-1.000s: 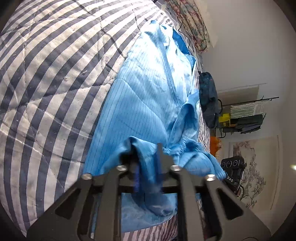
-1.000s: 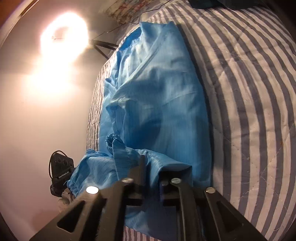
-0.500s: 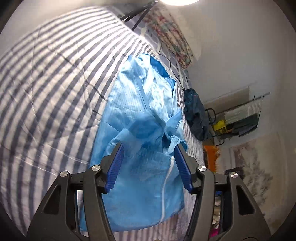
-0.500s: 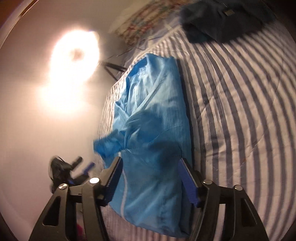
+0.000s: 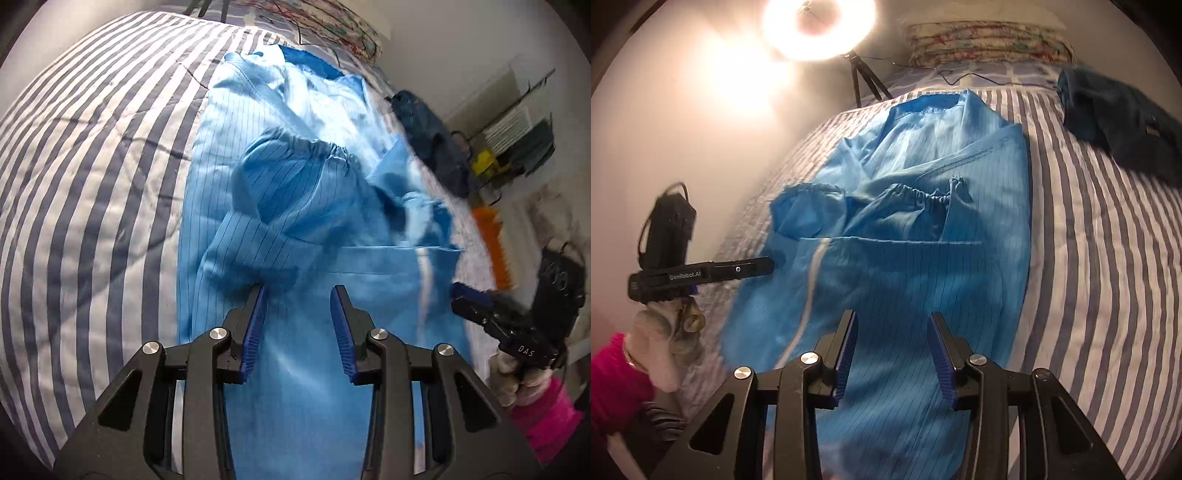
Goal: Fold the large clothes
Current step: 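Open both tools to release the folded coat and move toward the collar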
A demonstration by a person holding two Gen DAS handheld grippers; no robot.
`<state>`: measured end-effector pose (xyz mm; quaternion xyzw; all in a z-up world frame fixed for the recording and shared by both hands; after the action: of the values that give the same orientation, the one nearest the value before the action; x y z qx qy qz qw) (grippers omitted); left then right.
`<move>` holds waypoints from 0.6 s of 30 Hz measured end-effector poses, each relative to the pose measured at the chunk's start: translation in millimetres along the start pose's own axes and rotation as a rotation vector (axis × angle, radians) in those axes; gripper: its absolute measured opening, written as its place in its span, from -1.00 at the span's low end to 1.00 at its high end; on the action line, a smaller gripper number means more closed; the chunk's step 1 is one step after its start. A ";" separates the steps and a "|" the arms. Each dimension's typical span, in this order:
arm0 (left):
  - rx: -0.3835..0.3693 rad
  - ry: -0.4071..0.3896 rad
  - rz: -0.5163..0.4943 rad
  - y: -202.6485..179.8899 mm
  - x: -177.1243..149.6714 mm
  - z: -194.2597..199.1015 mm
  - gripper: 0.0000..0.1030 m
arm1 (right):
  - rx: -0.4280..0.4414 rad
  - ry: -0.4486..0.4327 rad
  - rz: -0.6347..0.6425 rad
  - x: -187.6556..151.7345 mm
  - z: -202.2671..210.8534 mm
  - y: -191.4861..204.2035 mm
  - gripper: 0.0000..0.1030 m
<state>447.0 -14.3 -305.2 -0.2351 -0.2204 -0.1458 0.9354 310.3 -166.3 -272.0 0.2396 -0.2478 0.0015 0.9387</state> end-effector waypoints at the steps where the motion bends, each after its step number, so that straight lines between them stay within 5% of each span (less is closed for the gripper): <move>1: 0.008 0.005 -0.009 3.6 -0.7 -7.3 -0.30 | -0.061 0.007 0.019 -0.5 -8.7 -6.8 -0.25; 4: 0.021 -0.006 -0.064 5.6 0.0 -9.9 -0.37 | -0.174 0.067 -0.004 -4.9 -31.1 -31.0 -0.70; 10: 0.040 -0.011 -0.057 8.9 3.6 8.7 -0.37 | -0.188 0.061 -0.011 -2.2 -18.6 -28.4 -0.56; 15: 0.183 -0.049 -0.155 3.6 3.6 32.1 -0.37 | -0.092 -0.020 0.021 9.2 2.2 -3.4 -0.54; 18: 0.181 -0.088 -0.108 10.5 14.3 44.2 -0.37 | -0.109 -0.027 0.055 11.1 3.6 3.5 -0.54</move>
<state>448.0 14.4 -267.2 -0.1436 -0.2860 -0.1651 0.9329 317.9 -166.1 -262.5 0.1813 -0.2665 0.0104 0.9466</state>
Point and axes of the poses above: each gripper's, at about its wrist camera, not at the fingertips, and z roughly against the way its jaws point, y to its left, x to its top, the point moved 7 cm from there along -z, roughly the way its jaws point, and after that the axes turned 10 degrees about -z, right-handed, at the moved point
